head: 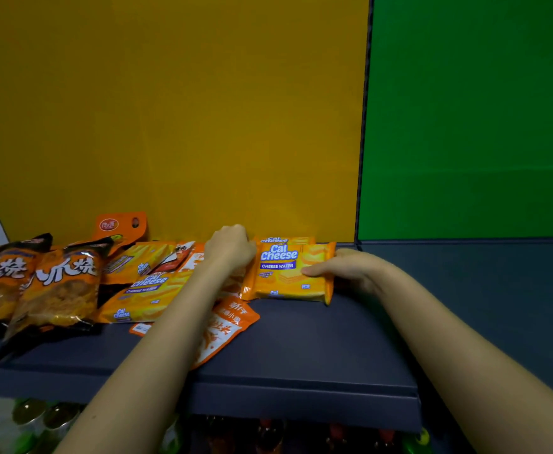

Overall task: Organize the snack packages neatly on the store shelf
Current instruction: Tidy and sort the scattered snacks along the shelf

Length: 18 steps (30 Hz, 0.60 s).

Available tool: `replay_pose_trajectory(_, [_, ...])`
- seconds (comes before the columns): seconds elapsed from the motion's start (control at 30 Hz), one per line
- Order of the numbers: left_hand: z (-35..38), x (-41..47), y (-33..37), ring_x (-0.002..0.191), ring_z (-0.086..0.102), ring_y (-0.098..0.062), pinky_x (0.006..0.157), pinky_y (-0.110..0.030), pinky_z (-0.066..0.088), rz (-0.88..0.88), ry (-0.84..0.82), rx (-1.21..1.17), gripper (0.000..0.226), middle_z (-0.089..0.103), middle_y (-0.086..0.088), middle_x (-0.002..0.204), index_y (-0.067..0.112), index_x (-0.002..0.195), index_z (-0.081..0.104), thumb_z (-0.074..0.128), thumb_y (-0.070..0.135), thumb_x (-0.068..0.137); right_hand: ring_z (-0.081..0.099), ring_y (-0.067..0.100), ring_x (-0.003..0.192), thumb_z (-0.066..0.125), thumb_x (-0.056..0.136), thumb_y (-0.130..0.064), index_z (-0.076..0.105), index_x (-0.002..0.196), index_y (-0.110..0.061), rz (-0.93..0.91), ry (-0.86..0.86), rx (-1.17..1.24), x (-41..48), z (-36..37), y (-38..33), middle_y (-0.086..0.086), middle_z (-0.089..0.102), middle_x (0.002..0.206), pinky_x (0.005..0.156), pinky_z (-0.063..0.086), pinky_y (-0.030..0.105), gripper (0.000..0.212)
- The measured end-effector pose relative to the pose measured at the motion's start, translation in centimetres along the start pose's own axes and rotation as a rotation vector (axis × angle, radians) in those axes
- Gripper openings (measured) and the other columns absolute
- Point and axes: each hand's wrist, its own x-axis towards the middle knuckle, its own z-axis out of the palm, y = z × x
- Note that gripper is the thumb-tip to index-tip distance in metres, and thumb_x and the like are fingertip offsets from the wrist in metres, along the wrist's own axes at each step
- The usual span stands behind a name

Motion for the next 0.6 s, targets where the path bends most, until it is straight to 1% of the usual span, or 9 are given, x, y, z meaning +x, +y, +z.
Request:
replay_pose_trajectory(0.07, [0.4, 0.8, 0.4, 0.117, 0.052, -0.040, 0.090, -0.040, 0.044, -0.021, -0.050, -0.007, 0.040, 0.056, -0.024, 0.127, -0.001, 0.115, 0.058, 0.045, 0.031, 0.095, 0.063, 0.013, 0.078, 0.065, 0.087, -0.020, 0.061, 0.098, -0.017, 0.011, -0.032, 0.062, -0.5, -1.7, 0.9, 0.001, 0.068, 0.092, 0.072, 0.052, 0.026, 0.012])
replay_pose_trajectory(0.1, [0.6, 1.2, 0.8, 0.118, 0.051, -0.040, 0.092, -0.040, 0.043, -0.033, -0.087, -0.009, 0.043, 0.055, -0.025, 0.129, -0.003, 0.116, 0.057, 0.043, 0.033, 0.096, 0.062, 0.011, 0.074, 0.062, 0.089, -0.021, 0.061, 0.093, -0.018, 0.014, -0.022, 0.066, -0.8, -2.8, 1.4, 0.000, 0.067, 0.088, 0.068, 0.051, 0.024, 0.006])
replay_pose_trajectory(0.13, [0.9, 1.5, 1.2, 0.120, 0.049, -0.041, 0.094, -0.040, 0.042, -0.046, -0.126, -0.012, 0.047, 0.053, -0.026, 0.131, -0.005, 0.119, 0.055, 0.040, 0.034, 0.098, 0.062, 0.011, 0.073, 0.060, 0.090, -0.022, 0.061, 0.093, -0.018, 0.012, -0.004, 0.068, -1.2, -3.9, 2.0, 0.000, 0.067, 0.087, 0.066, 0.051, 0.024, 0.006])
replay_pose_trajectory(0.2, [1.2, 2.0, 2.1, 0.124, 0.047, -0.039, 0.097, -0.038, 0.040, -0.063, -0.197, -0.017, 0.052, 0.049, -0.025, 0.136, -0.005, 0.124, 0.053, 0.038, 0.039, 0.098, 0.062, 0.015, 0.078, 0.060, 0.090, -0.023, 0.061, 0.100, -0.017, 0.007, 0.038, 0.088, -1.8, -6.0, 2.9, 0.003, 0.068, 0.091, 0.070, 0.050, 0.027, 0.012])
replay_pose_trajectory(0.23, [1.4, 2.2, 2.5, 0.125, 0.046, -0.038, 0.098, -0.037, 0.040, -0.068, -0.228, -0.014, 0.056, 0.048, -0.024, 0.137, -0.004, 0.126, 0.052, 0.039, 0.043, 0.097, 0.061, 0.016, 0.079, 0.060, 0.090, -0.023, 0.061, 0.100, -0.016, 0.010, 0.065, 0.099, -2.1, -7.0, 3.4, 0.004, 0.068, 0.092, 0.071, 0.049, 0.028, 0.013])
replay_pose_trajectory(0.33, [2.0, 3.0, 2.9, 0.124, 0.048, -0.036, 0.096, -0.036, 0.041, -0.100, -0.297, -0.035, 0.070, 0.049, -0.020, 0.138, -0.002, 0.127, 0.052, 0.047, 0.056, 0.089, 0.060, 0.016, 0.075, 0.058, 0.091, -0.022, 0.061, 0.092, -0.015, 0.020, 0.124, 0.141, -3.2, -8.9, 4.4, 0.005, 0.067, 0.088, 0.069, 0.048, 0.028, 0.008])
replay_pose_trajectory(0.4, [2.2, 3.4, 2.9, 0.123, 0.049, -0.034, 0.094, -0.036, 0.043, -0.130, -0.327, -0.110, 0.079, 0.049, -0.019, 0.138, -0.001, 0.129, 0.049, 0.057, 0.060, 0.081, 0.060, 0.017, 0.075, 0.058, 0.091, -0.021, 0.061, 0.095, -0.013, 0.025, 0.156, 0.159, -3.7, -9.7, 4.9, 0.006, 0.067, 0.089, 0.069, 0.048, 0.029, 0.010])
replay_pose_trajectory(0.5, [2.2, 3.8, 3.2, 0.131, 0.042, -0.032, 0.100, -0.037, 0.040, -0.191, -0.389, -0.299, 0.092, 0.038, -0.017, 0.148, -0.002, 0.140, 0.034, 0.068, 0.054, 0.076, 0.060, 0.018, 0.076, 0.057, 0.091, -0.019, 0.060, 0.096, -0.011, 0.030, 0.182, 0.201, -4.0, -10.3, 5.5, 0.007, 0.067, 0.089, 0.067, 0.049, 0.029, 0.010])
replay_pose_trajectory(0.6, [1.9, 3.9, 3.9, 0.133, 0.040, -0.035, 0.106, -0.043, 0.038, -0.247, -0.513, -0.358, 0.090, 0.033, -0.017, 0.150, -0.001, 0.143, 0.030, 0.068, 0.048, 0.078, 0.061, 0.018, 0.077, 0.058, 0.091, -0.019, 0.060, 0.101, -0.011, 0.027, 0.209, 0.226, -4.2, -10.6, 5.8, 0.008, 0.067, 0.090, 0.070, 0.048, 0.030, 0.013])
